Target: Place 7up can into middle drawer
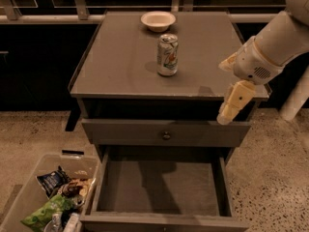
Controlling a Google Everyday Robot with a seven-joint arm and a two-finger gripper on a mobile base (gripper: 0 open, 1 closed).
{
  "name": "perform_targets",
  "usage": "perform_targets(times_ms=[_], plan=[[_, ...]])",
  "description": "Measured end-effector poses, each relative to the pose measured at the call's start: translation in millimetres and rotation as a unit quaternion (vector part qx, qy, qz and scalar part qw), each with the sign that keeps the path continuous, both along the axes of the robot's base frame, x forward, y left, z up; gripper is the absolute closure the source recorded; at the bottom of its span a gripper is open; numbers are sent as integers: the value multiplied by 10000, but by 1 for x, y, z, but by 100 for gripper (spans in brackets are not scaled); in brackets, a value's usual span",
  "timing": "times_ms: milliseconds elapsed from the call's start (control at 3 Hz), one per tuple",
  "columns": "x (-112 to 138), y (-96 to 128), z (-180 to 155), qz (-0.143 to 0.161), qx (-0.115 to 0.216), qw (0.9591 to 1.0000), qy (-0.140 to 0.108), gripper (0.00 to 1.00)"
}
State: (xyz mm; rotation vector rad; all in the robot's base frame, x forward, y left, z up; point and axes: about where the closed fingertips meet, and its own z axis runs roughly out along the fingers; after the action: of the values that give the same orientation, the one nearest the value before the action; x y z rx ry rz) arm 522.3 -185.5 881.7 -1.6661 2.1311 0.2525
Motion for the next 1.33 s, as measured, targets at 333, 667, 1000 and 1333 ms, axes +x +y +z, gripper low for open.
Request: perform_targets(times_ms=[333,667,1000,1333], plan=[[31,22,-2,-44,226,9987,-464,0],[59,37,8,-242,427,9921,-1153,0],[77,39,20,-376,528,9861,-1528,0],[77,39,20,-375,529,9861,-1528,0]])
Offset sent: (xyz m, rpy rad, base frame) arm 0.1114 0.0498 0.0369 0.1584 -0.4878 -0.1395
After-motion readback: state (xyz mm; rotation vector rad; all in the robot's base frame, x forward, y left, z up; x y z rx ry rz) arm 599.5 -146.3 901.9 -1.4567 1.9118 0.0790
